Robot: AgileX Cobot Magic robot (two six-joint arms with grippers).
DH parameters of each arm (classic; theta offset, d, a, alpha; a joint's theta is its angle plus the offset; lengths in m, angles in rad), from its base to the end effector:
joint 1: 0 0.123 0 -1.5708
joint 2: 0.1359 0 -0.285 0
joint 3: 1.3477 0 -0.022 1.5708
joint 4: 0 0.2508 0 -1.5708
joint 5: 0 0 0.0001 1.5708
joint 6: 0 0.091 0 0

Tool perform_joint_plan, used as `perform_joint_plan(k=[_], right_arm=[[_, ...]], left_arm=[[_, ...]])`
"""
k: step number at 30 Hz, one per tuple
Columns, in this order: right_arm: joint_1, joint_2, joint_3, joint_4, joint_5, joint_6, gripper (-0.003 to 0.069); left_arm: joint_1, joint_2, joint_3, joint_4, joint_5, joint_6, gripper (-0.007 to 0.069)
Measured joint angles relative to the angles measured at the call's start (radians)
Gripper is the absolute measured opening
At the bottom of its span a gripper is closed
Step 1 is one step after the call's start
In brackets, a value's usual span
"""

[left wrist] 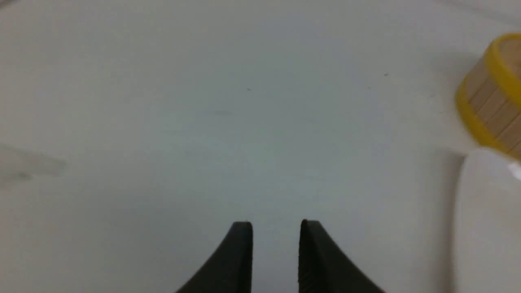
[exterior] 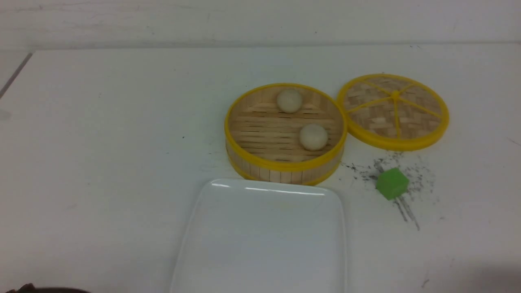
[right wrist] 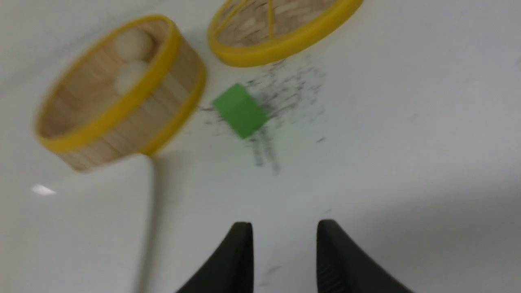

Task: Put the steamed buns into the plate on the white tablecloth.
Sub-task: 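Reach toward a bun in the bamboo steamer with the right gripper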

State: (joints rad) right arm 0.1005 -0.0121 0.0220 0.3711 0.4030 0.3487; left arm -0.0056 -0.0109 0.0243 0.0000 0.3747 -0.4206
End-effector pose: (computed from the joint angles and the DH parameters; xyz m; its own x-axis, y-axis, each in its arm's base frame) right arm 0.0500 0.0181 0.1727 -0.3766 0.5972 -0.7082 0.0078 0.7665 0.6422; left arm 0.0526 -0.0003 0.1719 -0.2728 -0.4068 -0.8718 -0.1159 0.9135 -0.3900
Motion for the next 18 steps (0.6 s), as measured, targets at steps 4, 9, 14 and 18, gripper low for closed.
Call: perform_joint_plan(k=[4, 9, 14, 18], right_arm=[[0.0, 0.0, 0.003, 0.225, 0.007, 0.118, 0.024], [0.0, 0.0, 0.003, 0.253, 0.007, 0.132, 0.024], [0.0, 0.0, -0.003, 0.247, -0.02, 0.091, 0.0207], [0.0, 0.007, -0.102, 0.202, -0.033, -0.016, 0.0099]], left_arm=[[0.0, 0.0, 0.0, -0.233, 0.003, -0.206, 0.0199], [0.0, 0.0, 0.0, -0.314, 0.006, -0.325, 0.0202], [0.0, 0.0, -0.002, -0.415, 0.014, -0.369, 0.0209], [-0.012, 0.0, -0.109, -0.579, 0.072, -0.27, 0.0208]])
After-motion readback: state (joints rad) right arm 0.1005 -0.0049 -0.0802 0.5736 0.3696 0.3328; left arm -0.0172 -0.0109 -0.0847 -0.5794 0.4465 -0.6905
